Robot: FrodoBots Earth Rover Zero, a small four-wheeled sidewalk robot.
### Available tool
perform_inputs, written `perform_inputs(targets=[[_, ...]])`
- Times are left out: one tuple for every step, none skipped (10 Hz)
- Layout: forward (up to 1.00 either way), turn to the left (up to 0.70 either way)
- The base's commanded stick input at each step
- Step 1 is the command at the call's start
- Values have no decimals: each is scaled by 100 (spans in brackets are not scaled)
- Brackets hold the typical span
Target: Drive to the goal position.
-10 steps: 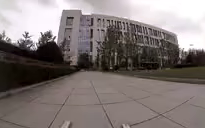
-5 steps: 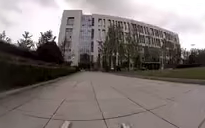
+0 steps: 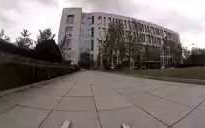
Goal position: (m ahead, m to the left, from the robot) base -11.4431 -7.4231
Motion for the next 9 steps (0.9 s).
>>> perform_inputs(targets=[[0,-84],[0,-84],[0,-84],[0,-84],[0,-84],[0,-84],[0,-84],[0,-84],[0,-84]])
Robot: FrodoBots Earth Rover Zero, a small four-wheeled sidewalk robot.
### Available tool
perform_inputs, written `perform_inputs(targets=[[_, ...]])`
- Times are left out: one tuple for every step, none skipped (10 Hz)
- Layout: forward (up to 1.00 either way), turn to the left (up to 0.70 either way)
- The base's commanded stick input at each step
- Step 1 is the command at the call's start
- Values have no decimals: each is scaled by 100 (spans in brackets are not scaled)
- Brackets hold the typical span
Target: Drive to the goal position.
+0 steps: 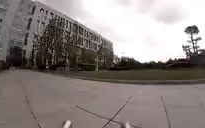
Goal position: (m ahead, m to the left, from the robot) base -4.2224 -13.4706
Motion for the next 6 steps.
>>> perform_inputs(targets=[[0,-84],[0,-84],[0,-84],[0,-84],[0,-84],[0,-84]])
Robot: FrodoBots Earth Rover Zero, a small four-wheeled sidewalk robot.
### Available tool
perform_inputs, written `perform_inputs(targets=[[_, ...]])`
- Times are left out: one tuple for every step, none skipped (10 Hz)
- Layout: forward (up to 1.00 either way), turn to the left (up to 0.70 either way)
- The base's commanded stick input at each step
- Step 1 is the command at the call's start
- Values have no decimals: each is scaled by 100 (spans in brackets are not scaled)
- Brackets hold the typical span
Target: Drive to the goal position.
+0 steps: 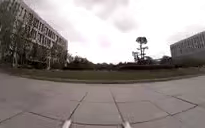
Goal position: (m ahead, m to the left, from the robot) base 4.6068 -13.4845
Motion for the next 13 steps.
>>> perform_inputs(targets=[[0,-84],[0,-84],[0,-84],[0,-84],[0,-84],[0,-84],[0,-84],[0,-84],[0,-84],[0,-84],[0,-84],[0,-84],[0,-84]])
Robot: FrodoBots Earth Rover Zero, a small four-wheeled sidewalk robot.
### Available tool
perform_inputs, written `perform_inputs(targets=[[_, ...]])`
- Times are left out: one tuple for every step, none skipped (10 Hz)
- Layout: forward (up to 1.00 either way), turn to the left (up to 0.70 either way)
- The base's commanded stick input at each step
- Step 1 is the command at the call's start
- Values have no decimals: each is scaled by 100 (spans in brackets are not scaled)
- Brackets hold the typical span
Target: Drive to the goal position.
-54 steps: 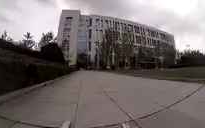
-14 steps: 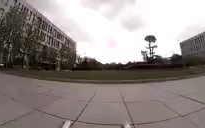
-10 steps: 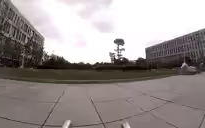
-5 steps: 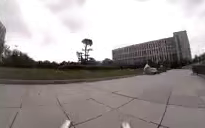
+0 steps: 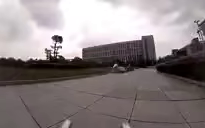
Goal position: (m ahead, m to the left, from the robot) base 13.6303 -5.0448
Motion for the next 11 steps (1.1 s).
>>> perform_inputs(targets=[[0,-84],[70,-41],[100,-7],[100,0],[100,-17],[100,-25],[100,-22],[100,-1],[100,-10],[100,0],[100,0]])
